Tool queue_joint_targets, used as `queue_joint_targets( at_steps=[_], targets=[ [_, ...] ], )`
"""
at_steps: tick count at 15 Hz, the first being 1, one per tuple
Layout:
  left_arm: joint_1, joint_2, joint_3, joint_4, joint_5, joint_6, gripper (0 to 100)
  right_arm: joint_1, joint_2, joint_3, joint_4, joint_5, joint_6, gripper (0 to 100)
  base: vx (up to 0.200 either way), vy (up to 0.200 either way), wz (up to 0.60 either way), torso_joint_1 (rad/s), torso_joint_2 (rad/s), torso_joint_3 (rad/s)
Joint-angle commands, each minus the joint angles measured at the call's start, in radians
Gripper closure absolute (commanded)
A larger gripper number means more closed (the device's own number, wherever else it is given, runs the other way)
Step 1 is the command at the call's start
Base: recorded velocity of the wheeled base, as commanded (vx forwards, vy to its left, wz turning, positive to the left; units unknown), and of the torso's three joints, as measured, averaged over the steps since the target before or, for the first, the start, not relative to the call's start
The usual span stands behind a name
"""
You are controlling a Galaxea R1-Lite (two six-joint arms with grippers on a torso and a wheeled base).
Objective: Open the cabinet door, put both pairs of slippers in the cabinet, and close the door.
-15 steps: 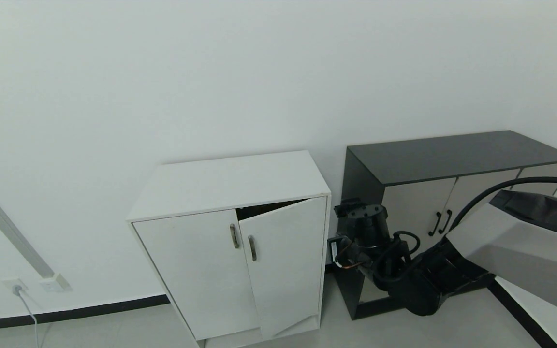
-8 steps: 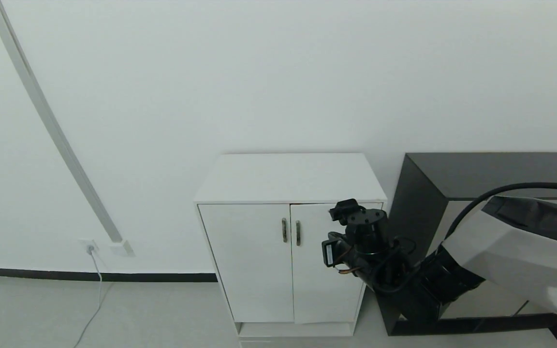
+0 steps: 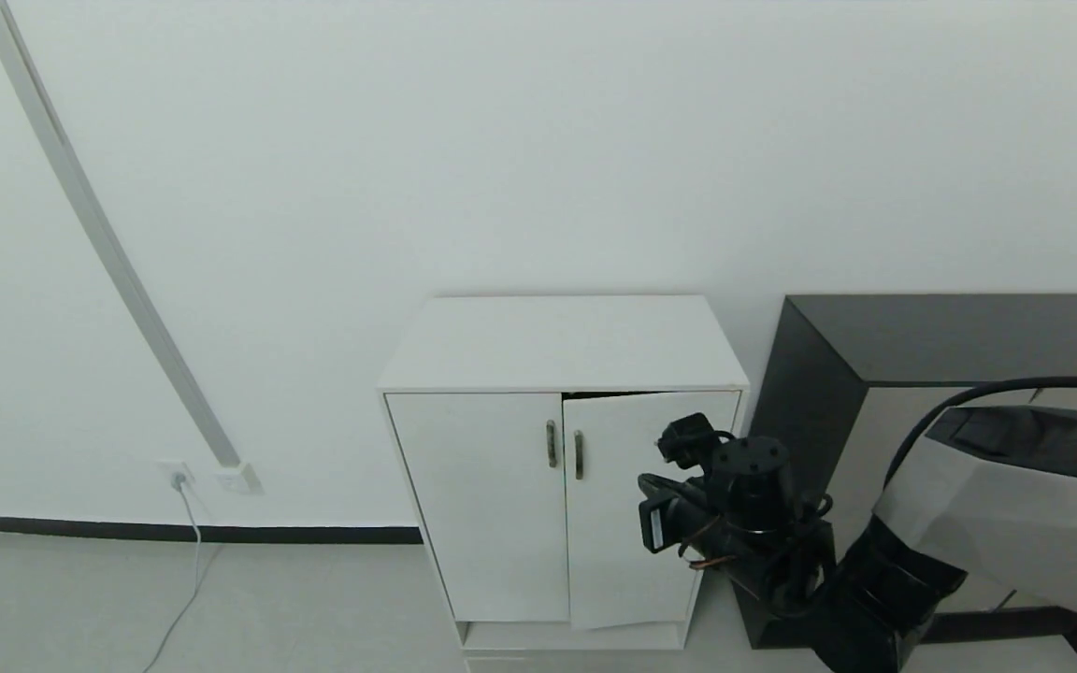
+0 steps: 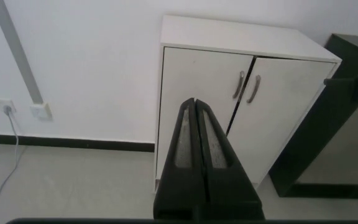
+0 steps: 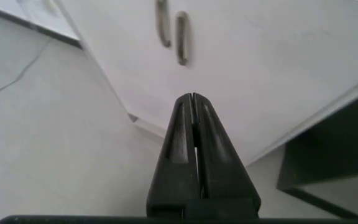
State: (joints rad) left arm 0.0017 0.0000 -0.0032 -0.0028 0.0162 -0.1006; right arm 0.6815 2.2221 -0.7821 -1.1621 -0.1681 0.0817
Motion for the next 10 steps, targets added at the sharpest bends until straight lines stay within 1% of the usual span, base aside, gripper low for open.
queue_joint_targets(
  at_steps=[1,4,5,10],
  targets=[
    [0.0,0.0,0.0,0.0,0.001,-0.001,100,0.003,-0.007,0.113,-0.079,0.039,-0.013,100,0.0,0.0,0.0,0.0,0.0,0.0],
    [0.0,0.0,0.0,0.0,-0.001,0.001,100,0.007,-0.001,0.256,-0.222,0.045,-0.014,100,0.0,0.0,0.0,0.0,0.0,0.0],
    [0.0,0.0,0.0,0.0,-0.001,0.001,100,0.012,0.001,0.276,-0.255,0.045,-0.014,100,0.2,0.0,0.0,0.002,0.0,-0.002],
    [0.0,0.0,0.0,0.0,-0.001,0.001,100,0.035,0.022,0.281,-0.263,0.045,-0.014,100,0.2,0.0,0.0,0.006,0.0,0.006]
  ],
)
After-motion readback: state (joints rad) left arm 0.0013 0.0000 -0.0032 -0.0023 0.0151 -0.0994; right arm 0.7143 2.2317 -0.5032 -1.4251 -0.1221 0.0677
